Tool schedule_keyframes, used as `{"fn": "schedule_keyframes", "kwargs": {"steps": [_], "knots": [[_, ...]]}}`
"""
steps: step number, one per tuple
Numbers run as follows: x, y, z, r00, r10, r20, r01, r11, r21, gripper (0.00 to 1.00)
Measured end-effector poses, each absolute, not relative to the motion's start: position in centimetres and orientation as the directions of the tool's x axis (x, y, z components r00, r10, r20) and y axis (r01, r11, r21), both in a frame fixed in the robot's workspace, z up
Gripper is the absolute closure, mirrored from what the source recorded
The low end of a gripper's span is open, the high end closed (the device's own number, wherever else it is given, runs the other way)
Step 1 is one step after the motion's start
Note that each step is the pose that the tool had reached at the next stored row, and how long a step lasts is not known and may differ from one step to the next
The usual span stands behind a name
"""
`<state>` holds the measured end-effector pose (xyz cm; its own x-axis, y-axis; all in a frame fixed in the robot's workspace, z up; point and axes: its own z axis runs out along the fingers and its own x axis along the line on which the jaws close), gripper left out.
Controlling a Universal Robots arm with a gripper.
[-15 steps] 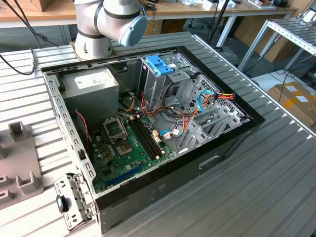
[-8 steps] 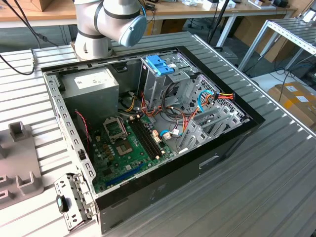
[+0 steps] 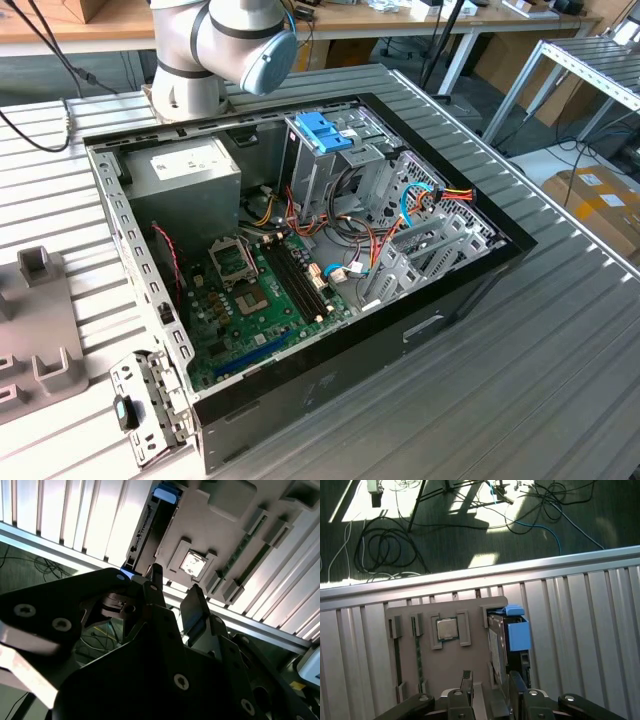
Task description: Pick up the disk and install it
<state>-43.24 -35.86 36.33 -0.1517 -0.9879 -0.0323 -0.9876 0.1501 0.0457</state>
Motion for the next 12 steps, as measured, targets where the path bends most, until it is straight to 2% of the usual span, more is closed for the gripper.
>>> {"fn": "schedule_keyframes", "kwargs": {"steps": [12], "knots": [[-43.47, -35.87, 36.17, -0.146, -0.989, -0.035, -0.988, 0.145, 0.046, 0.58]]}}
